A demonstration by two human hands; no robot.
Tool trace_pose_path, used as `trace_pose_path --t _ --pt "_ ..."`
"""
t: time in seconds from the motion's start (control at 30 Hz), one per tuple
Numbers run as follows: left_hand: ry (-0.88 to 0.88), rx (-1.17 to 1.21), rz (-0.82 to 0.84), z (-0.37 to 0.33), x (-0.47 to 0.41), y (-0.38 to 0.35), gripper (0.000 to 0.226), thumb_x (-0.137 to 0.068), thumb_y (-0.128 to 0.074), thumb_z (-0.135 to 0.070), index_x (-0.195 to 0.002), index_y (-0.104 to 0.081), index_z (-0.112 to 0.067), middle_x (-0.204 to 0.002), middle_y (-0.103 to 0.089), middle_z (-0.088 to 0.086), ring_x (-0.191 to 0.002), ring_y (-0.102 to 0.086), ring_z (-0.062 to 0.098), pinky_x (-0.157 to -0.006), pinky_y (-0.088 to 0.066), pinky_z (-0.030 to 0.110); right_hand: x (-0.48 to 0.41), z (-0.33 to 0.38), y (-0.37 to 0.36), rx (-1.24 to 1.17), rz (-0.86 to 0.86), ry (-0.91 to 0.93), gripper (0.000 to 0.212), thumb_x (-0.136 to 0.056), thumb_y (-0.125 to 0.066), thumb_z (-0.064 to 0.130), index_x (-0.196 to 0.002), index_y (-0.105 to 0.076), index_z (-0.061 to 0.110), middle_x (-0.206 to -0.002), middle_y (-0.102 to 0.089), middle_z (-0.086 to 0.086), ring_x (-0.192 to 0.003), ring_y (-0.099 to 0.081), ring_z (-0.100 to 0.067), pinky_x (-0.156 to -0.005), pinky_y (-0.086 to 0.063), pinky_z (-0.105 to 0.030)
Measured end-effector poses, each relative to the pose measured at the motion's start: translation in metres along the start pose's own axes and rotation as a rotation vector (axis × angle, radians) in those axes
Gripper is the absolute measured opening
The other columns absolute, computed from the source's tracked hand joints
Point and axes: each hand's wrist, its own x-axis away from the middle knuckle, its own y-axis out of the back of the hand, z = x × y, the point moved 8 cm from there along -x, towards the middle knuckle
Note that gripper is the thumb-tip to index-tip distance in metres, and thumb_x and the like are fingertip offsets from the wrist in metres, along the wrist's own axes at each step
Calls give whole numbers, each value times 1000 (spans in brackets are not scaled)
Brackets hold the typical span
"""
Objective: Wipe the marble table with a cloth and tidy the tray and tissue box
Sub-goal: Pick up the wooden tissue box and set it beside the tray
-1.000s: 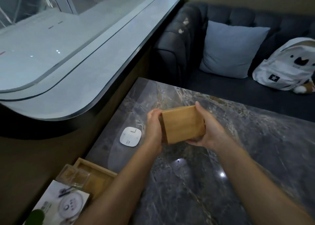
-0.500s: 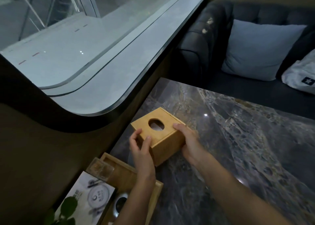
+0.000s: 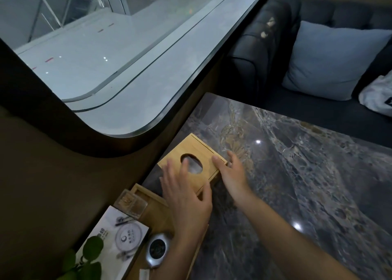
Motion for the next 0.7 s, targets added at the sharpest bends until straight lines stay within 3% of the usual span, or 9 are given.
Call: trace_pose_path --t 0.07,0.17,0.27,0.4,0.53,0.7 --pt "-152 -209 97 -2 2 -9 70 -81 -31 -58 -144 -12 -32 -155 10 2 -141 18 18 -114 9 41 7 -6 -7 -38 55 -44 67 -86 -49 51 -142 -23 25 -143 -40 -4 -130 -41 -25 -107 -37 -44" --pt "-230 -365 133 8 4 -17 62 -88 -27 -54 -145 -17 -30 -156 -4 5 -143 8 20 -113 2 44 12 -6 -18 -69 114 -40 69 -87 -46 51 -144 -15 27 -144 -41 -3 -131 -40 -25 -109 -34 -44" --pt "-195 -441 93 15 5 -15 56 -91 -26 -48 -144 -22 -29 -155 -21 10 -143 -5 24 -115 -6 44 8 5 -32 -37 195 -3 74 -80 -49 60 -142 -22 28 -140 -48 -3 -128 -44 -23 -110 -34 -47" --pt "-129 -463 54 23 1 -7 55 -91 -25 -44 -142 -26 -27 -152 -29 13 -141 -6 24 -112 0 39 6 17 -50 19 289 10 63 -89 -46 49 -141 -24 22 -134 -52 1 -122 -49 -19 -109 -35 -42" --pt "-102 -480 40 30 -2 0 56 -89 -27 -42 -143 -26 -25 -151 -30 15 -141 -15 30 -114 -11 46 6 20 -59 56 309 23 52 -92 -44 44 -135 -31 19 -125 -54 1 -115 -51 -16 -100 -40 -32" --pt "-74 -489 46 41 -4 8 58 -87 -25 -43 -143 -24 -25 -152 -28 15 -142 -15 31 -111 -10 48 4 20 -73 164 304 49 56 -87 -47 52 -130 -35 18 -130 -53 -5 -120 -50 -23 -105 -40 -47"
